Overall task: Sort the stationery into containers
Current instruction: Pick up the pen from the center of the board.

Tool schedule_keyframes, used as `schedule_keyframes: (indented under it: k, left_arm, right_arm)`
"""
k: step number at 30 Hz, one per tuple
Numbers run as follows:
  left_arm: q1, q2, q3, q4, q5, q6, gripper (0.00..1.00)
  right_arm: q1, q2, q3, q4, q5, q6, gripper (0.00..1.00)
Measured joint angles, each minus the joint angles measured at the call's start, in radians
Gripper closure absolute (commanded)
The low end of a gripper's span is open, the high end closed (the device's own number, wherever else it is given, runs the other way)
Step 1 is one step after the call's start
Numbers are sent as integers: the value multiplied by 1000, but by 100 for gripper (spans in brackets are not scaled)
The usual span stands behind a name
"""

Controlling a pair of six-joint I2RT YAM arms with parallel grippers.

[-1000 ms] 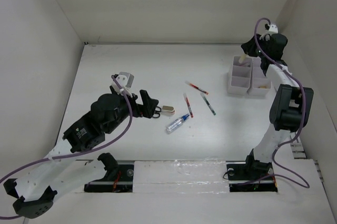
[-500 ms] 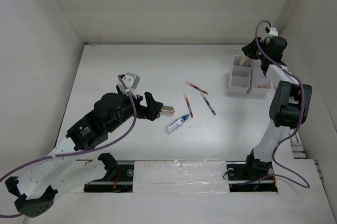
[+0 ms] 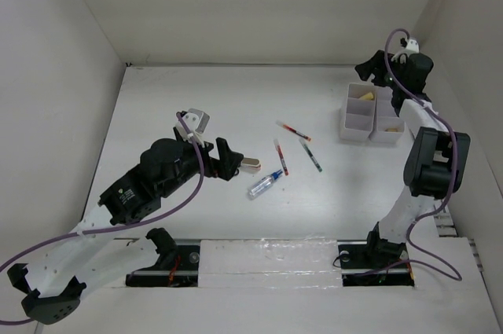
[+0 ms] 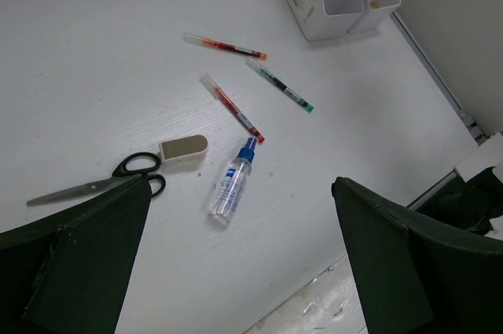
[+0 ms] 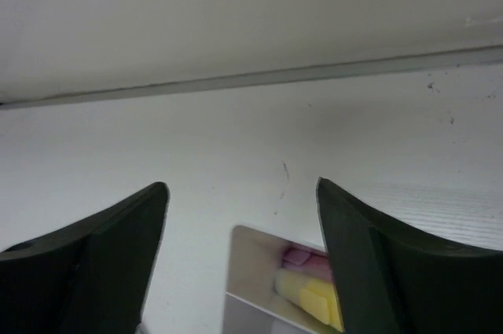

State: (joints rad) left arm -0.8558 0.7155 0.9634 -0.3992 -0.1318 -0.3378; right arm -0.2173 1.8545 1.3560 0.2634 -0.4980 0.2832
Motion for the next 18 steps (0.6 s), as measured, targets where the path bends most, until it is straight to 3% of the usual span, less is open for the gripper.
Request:
schedule_keyframes:
  k: [1,8,14,18]
  left_arm:
    - [0,0,0,0,0,0,0]
    - [7,10,0,-1,-18,-2,0]
    - [9,52,0,-7,-87,-39,0]
    - [10,81,11,-33,-163,-82,0]
  right_arm:
    - [0,-17,0,2,0,5,0]
    - [39,-214,-10,-45,38,45,0]
    - [254,-383,-22,-283,167,23,0]
    - [364,-497,-177,-355,185,31,2]
